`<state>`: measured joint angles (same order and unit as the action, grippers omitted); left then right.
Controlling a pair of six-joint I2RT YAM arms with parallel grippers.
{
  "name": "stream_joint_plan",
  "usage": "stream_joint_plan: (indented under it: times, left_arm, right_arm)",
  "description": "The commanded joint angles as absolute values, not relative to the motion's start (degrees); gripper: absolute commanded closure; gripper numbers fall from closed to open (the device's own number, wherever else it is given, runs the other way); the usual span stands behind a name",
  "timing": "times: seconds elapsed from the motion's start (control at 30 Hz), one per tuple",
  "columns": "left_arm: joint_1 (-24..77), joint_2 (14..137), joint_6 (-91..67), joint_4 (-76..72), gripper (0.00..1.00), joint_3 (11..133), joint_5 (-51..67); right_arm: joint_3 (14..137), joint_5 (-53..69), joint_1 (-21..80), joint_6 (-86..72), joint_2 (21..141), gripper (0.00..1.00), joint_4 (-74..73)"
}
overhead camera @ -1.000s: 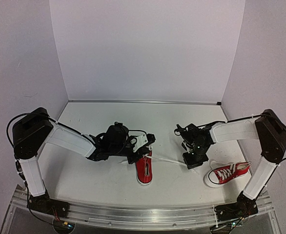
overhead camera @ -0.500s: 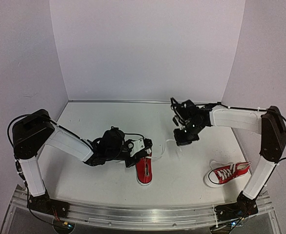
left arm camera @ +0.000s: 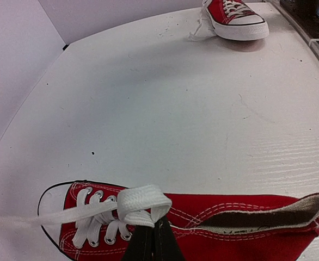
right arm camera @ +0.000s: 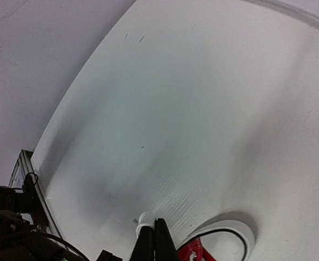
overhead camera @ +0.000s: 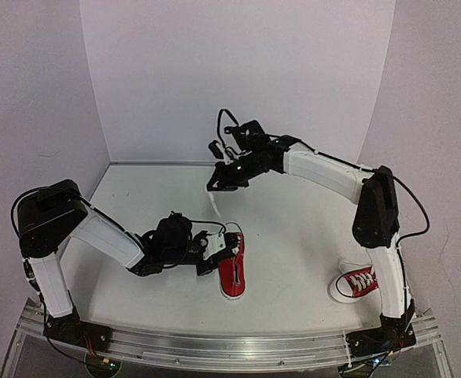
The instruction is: Tie the shoes
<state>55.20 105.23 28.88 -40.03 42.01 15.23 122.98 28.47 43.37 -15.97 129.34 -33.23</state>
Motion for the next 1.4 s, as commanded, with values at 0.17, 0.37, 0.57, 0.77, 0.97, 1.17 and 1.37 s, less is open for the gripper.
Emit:
stream_joint_plan:
  times: [0.17, 0.37, 0.57, 0.77, 0.97, 1.17, 1.37]
  left_arm:
    - [55.4, 102.6, 30.2, -43.1, 1.0, 41.2, 15.3]
    - [55.4, 102.7, 29.9, -42.5, 1.0, 42.2, 15.4]
    - [55.4, 102.9, 30.0, -41.8, 1.0, 42.7, 15.0]
    - [55.4, 103.2, 29.8, -41.5, 1.0, 43.4, 14.8]
    - [55.4, 103.2, 29.8, -41.5, 1.0, 43.5, 14.5]
    - [55.4, 103.2, 29.6, -41.7, 1.0, 43.6, 14.2]
    - [55.4, 103.7, 29.4, -42.3, 0.99, 43.7, 13.7]
  right_arm:
    - [120.8, 35.6, 46.8, -17.1, 126.5, 0.5, -34.1]
    - [106.2, 33.8, 43.6, -17.6, 115.0, 0.46, -33.0]
    - [86.7, 35.4, 42.0, -21.0, 104.7, 0.47, -26.4]
    - [76.6, 36.2, 43.8, -25.5, 101.8, 0.45, -20.0]
    - [75.0, 36.0, 46.2, -27.7, 103.8, 0.45, -16.8]
    - [75.3, 35.1, 46.3, -28.2, 106.5, 0.48, -16.8]
    - [75.1, 34.8, 46.7, -27.9, 108.2, 0.51, -16.9]
